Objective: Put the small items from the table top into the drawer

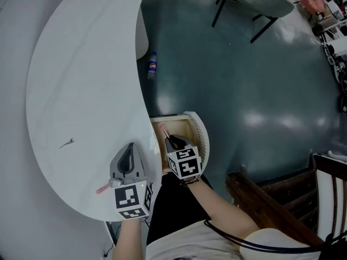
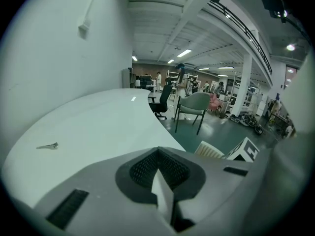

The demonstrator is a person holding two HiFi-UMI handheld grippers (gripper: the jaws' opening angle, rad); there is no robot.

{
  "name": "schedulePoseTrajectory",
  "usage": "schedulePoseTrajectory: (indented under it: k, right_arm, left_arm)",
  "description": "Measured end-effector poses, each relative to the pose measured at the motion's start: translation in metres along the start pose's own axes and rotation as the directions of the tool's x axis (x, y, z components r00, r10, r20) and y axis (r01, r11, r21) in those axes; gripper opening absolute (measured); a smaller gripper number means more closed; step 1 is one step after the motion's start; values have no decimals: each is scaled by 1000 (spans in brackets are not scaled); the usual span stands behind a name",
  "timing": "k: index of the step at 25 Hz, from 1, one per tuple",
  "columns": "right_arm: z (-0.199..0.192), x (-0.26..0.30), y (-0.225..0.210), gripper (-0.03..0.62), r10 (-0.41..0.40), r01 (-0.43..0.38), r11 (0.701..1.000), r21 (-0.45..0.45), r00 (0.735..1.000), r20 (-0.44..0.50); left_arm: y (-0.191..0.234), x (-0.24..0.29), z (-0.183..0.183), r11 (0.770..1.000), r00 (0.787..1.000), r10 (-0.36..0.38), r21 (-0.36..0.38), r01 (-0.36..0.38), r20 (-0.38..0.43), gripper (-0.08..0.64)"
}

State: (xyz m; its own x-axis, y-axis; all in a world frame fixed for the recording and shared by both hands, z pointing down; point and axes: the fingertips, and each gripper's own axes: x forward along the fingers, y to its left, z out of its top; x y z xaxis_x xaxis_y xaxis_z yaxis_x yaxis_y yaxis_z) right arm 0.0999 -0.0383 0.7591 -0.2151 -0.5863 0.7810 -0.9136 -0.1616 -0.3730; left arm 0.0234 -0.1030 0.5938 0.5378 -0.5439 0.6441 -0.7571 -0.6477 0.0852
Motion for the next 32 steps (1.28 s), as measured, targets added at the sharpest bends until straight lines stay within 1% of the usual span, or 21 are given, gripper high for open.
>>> schedulePoseTrajectory:
  k: [3, 6, 10, 15, 22, 27, 32]
  right_arm:
    - [-2, 6, -4, 60, 2, -2, 1000, 11, 1000, -14]
    - [-6, 12, -10, 60, -13, 14, 999, 30, 999, -45]
    - [-11, 23, -15, 60, -25, 29, 999, 44, 996, -87]
    - [-17, 38, -21, 60, -22, 26, 999, 28, 993, -114]
    - [-23, 53, -36, 60, -37, 38, 999, 5, 987, -155]
    - [-23, 64, -35, 60, -33, 30, 999, -19, 984, -177]
    - [-26, 68, -34, 60, -33, 27, 999, -32, 976, -215]
  left_arm:
    - [-3, 3, -5, 1000, 1000, 2, 7, -2, -29, 35]
    - [-7, 5, -8, 1000, 999, 5, 4, -5, -48, 35]
    - [-3, 7, -11, 998, 996, 51, 32, -48, -70, 35]
    - [-1, 10, -12, 998, 994, 67, 22, -65, -82, 35]
    - [-1, 13, -13, 995, 990, 95, 27, -92, -101, 35]
    - [2, 15, -16, 993, 986, 119, 40, -115, -115, 35]
    - [4, 14, -13, 991, 985, 131, 22, -129, -112, 35]
